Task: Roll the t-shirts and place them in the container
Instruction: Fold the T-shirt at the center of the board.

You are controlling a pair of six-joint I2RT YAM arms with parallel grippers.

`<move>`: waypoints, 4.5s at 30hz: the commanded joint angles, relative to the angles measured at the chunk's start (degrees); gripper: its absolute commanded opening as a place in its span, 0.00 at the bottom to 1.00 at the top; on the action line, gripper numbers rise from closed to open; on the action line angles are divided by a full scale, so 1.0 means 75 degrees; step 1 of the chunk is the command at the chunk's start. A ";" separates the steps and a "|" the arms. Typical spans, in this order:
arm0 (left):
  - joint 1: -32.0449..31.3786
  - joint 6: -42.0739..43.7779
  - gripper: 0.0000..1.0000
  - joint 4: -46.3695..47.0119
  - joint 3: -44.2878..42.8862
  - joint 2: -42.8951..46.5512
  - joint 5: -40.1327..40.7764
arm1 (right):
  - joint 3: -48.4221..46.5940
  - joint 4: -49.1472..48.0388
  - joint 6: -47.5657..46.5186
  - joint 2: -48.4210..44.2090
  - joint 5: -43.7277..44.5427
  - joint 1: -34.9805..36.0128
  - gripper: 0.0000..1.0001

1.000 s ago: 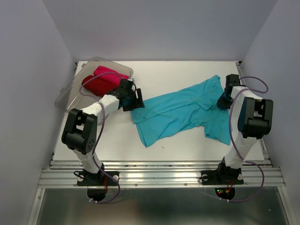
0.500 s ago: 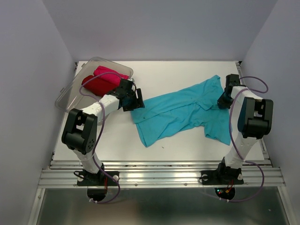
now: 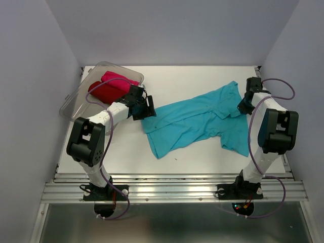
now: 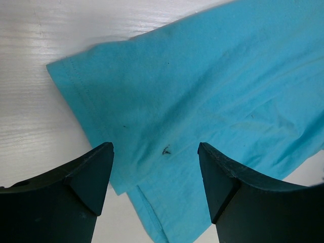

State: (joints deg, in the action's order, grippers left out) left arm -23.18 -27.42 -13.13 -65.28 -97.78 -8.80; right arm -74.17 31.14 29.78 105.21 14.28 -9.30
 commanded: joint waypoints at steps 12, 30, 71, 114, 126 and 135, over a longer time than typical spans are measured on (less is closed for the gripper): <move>-0.0027 0.0152 0.79 0.0004 0.0032 0.0240 -0.0022 | 0.0034 0.0079 0.0002 -0.0364 0.1376 -0.0037 0.01; -0.0027 0.0211 0.79 -0.0055 -0.0074 0.0076 -0.0069 | 0.0948 -0.0132 -0.0057 -0.0702 0.1096 -0.0037 0.01; -0.0027 0.0398 0.79 -0.0547 -0.1222 -0.0662 -0.0151 | -0.5180 0.0876 -0.0326 0.3127 -0.0194 -0.0037 0.44; -0.0038 0.0387 0.79 -0.0383 -0.0871 -0.0428 -0.0233 | -0.1412 0.0057 -0.0069 0.0459 0.1119 -0.0037 0.41; -0.0027 0.0433 0.79 -0.0231 -0.0730 -0.0346 -0.0374 | 0.0643 0.0021 0.0166 -0.1757 0.0570 -0.0037 0.45; -0.0027 0.0445 0.79 -0.0184 -0.0683 -0.0299 -0.0432 | 0.1264 0.0267 0.0400 -0.1723 -0.0147 -0.0037 0.45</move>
State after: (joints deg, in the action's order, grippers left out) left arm -23.18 -25.28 -15.51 -70.85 -103.33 -11.40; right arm -66.81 32.97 30.89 92.99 14.83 -9.30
